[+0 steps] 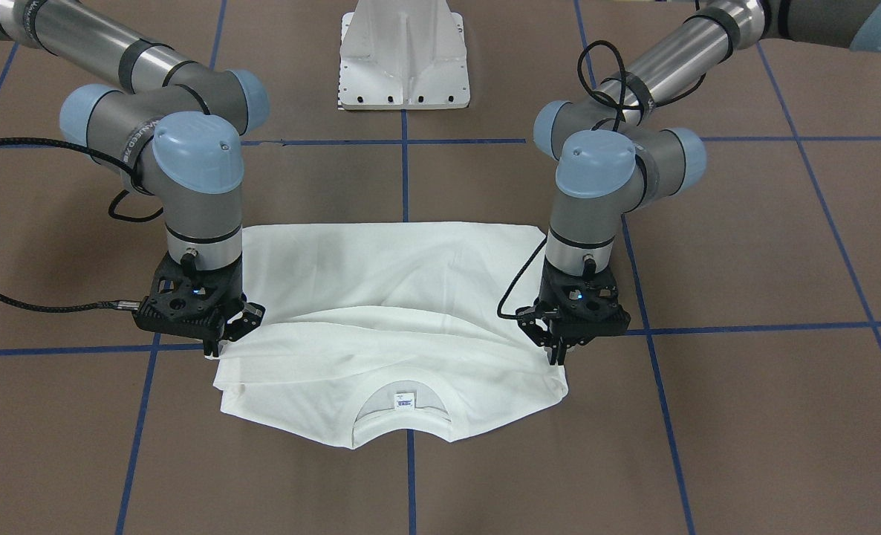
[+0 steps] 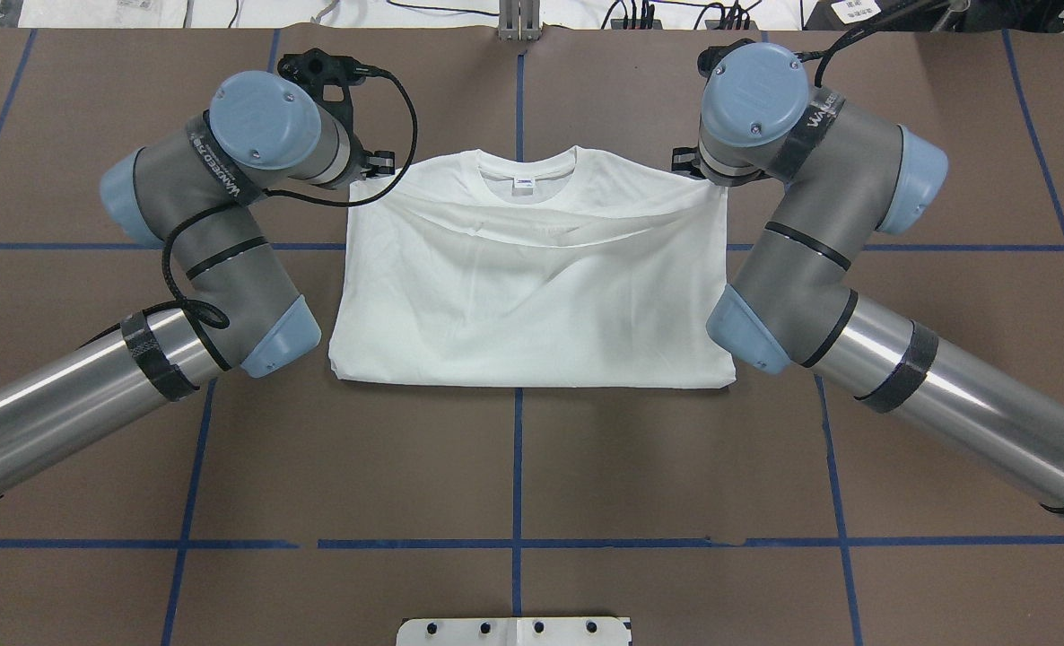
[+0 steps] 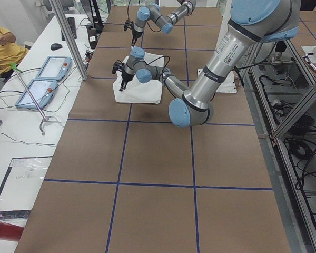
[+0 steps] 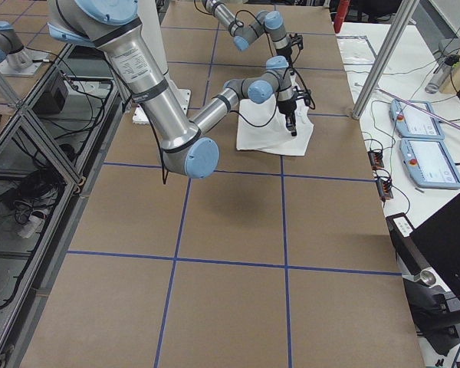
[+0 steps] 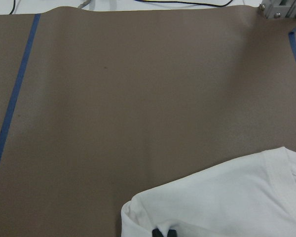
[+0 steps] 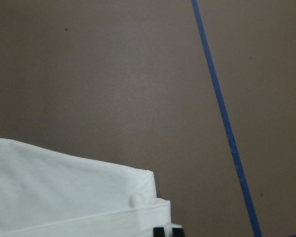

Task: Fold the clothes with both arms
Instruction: 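Release the hem and raise both grippers above the folded shirt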

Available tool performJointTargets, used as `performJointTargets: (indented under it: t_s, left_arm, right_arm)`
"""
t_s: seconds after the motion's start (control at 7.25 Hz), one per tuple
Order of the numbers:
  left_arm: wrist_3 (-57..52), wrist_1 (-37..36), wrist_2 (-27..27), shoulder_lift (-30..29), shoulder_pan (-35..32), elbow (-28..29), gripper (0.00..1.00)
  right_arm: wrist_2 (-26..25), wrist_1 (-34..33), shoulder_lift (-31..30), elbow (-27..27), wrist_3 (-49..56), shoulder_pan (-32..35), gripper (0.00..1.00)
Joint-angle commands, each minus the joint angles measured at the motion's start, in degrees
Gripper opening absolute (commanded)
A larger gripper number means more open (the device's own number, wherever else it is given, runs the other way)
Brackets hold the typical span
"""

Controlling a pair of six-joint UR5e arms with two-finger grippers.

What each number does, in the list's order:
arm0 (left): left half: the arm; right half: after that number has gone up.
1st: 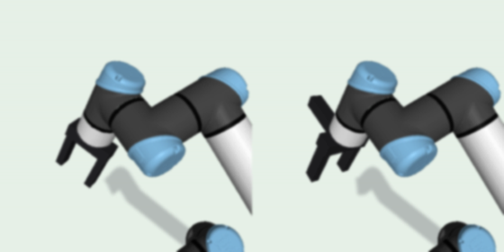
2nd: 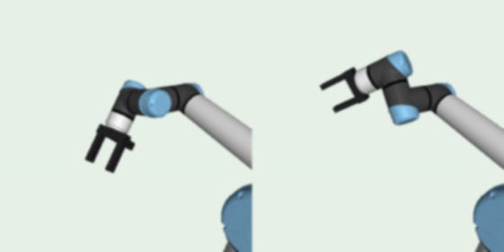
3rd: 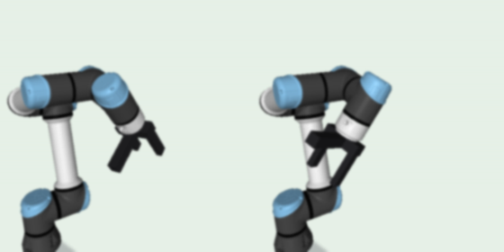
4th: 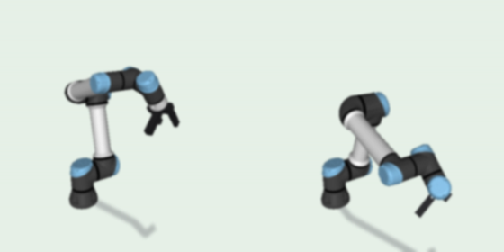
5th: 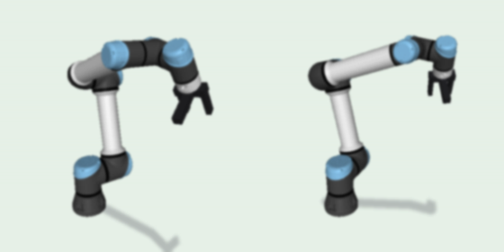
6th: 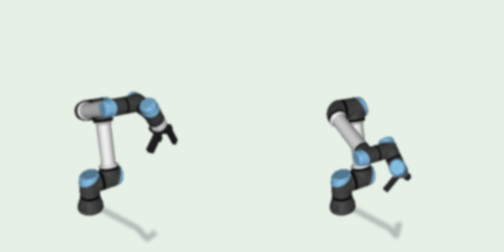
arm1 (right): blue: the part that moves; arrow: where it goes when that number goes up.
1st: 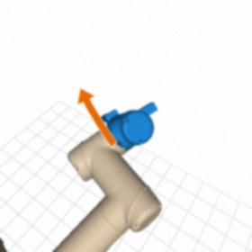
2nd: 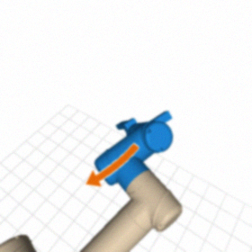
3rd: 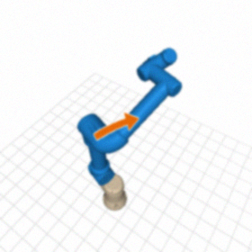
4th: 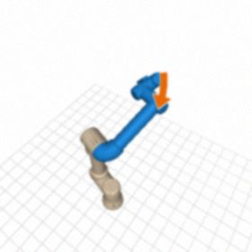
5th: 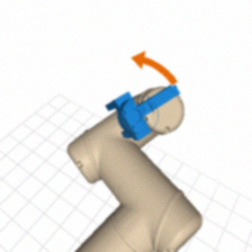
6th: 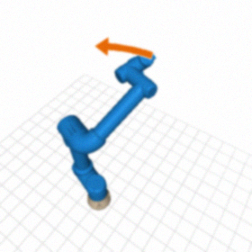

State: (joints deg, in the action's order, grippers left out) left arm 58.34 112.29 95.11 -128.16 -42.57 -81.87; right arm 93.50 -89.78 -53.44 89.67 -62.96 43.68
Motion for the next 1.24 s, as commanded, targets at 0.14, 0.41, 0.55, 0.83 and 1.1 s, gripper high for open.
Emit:
performJointTargets:
  t_s: [0.14,0.41,0.55,0.83,1.1]
  left_arm:
    - [-4.2,3.28,8.5,11.75,0.21,-14.41,1.0]
    - [1.91,6.94,7.82,19.57,6.84,-18.76,1.0]
    - [7.18,14.54,3.03,22.05,11.33,-17.81,1.0]
    - [9.25,15.24,0.43,21.81,14.97,-16.57,0.99]
    - [10.48,15.32,0.43,21.81,15.07,-15.95,0.56]
  right_arm:
    - [4.32,0.31,-0.08,1.2,3.27,0.7,1.0]
    - [4.32,0.31,-0.26,1.91,3.2,0.7,1.0]
    - [4.32,0.31,-0.26,2.0,3.11,0.7,1.0]
    - [4.32,0.31,-0.26,2.08,3.19,0.7,1.0]
    - [4.32,0.31,-0.26,2.26,3.19,0.7,1.0]
